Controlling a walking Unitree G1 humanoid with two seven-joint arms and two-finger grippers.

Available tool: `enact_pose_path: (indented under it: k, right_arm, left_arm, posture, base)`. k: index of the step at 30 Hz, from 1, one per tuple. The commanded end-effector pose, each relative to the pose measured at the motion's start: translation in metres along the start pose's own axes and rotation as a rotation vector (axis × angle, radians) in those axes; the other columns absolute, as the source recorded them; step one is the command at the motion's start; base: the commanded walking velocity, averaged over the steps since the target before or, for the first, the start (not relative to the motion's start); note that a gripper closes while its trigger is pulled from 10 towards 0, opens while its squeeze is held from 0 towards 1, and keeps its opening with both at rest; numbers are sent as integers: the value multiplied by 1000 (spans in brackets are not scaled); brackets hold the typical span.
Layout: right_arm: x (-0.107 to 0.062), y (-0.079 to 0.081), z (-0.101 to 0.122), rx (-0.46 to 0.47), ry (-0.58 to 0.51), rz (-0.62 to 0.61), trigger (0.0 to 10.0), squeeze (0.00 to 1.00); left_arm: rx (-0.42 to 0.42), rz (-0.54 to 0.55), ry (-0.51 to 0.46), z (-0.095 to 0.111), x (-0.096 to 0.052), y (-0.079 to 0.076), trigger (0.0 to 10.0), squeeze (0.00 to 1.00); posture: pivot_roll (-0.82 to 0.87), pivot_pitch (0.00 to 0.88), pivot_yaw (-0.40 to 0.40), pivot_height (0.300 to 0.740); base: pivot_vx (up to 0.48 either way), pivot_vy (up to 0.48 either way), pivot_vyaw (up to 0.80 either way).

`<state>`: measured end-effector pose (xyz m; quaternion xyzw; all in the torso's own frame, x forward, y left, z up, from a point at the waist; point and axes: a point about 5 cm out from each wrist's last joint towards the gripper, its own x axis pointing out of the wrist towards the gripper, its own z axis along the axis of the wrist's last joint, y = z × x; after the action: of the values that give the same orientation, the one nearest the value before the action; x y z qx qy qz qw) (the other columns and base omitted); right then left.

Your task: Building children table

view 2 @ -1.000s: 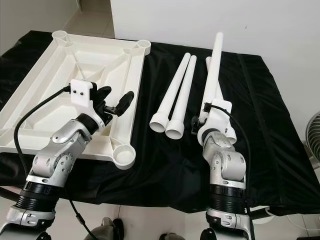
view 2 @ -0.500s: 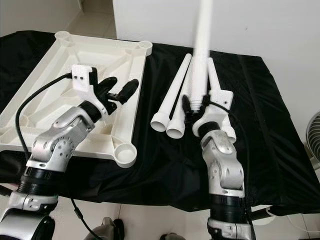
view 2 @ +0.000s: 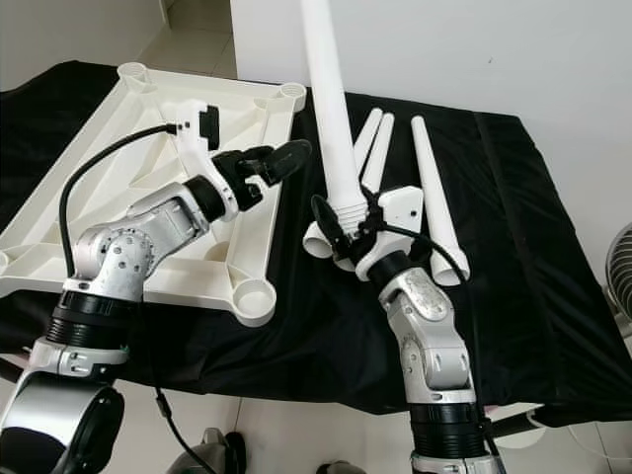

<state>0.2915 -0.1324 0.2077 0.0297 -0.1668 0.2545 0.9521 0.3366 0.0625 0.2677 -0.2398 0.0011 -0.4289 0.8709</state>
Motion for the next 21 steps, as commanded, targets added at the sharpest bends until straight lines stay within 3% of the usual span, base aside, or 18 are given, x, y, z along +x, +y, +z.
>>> enact_pose_path:
  k: [1, 11, 21]
  right_arm:
    - [-2, 2, -2, -3, -1, 35, 10000, 0]
    - [-6, 13, -10, -11, 26, 132, 10000, 0]
    - [-12, 21, -14, -32, 30, 198, 10000, 0]
  left_arm:
    - [-25, -365, 21, 1, 1, -23, 10000, 0]
    - [-20, -473, 52, 8, 4, -36, 10000, 0]
    - [-27, -450, 35, 23, 8, -30, 10000, 0]
  posture:
    - [15, 129, -16, 740]
    - [14, 133, -14, 740]
    - [14, 135, -10, 740]
  base:
    - [0, 0, 0]
    - [0, 0, 0]
    - [0, 0, 0]
